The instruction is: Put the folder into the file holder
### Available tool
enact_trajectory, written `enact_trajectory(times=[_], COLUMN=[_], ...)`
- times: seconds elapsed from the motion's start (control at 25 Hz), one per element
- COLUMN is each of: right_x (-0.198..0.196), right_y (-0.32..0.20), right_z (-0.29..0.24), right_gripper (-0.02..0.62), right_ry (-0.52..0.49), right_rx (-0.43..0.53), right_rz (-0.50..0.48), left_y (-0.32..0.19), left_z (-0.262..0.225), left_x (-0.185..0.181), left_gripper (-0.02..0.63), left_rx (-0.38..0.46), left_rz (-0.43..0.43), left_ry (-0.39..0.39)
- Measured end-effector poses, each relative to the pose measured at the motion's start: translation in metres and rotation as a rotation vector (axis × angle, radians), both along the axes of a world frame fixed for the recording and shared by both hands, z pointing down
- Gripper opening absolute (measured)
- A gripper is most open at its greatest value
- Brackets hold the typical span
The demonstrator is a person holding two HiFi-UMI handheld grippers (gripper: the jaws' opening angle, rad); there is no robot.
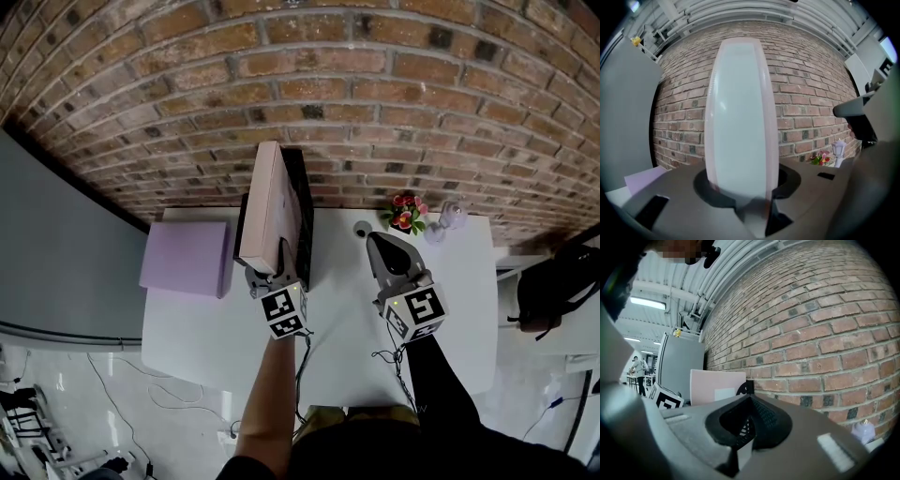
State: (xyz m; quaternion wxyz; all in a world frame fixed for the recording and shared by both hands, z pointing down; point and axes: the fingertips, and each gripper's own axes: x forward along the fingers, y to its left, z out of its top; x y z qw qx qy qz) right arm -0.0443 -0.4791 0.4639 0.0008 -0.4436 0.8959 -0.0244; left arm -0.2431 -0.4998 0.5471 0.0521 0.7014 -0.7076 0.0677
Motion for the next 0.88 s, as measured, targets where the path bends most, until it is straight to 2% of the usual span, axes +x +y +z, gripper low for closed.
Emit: enact_trajectory(times=[0.36, 0.6, 0.88], right_x=[0.001, 0.004, -0.001], right_y=[0.000, 0.002, 0.004], right_z=[0.002, 0.005, 0.001], right_gripper=[0.000, 0.000, 0.000], right_ry=[0.004, 0.002, 0.000], right_rx=[-0.007, -0.014, -0.006], right_rz=[-0.003, -0.001, -0.010], left_y=[0.001, 0.002, 0.004], left_z=[0.019, 0.022, 0.022], left_x=[-0.001, 0.000, 0.000], left_gripper=[0.165, 0.167, 0.205], left_rx=[-0.052, -0.055, -0.065], left_rz=[-0.017, -0.019, -0.015], left_ry=[-0.005, -0.007, -0.025])
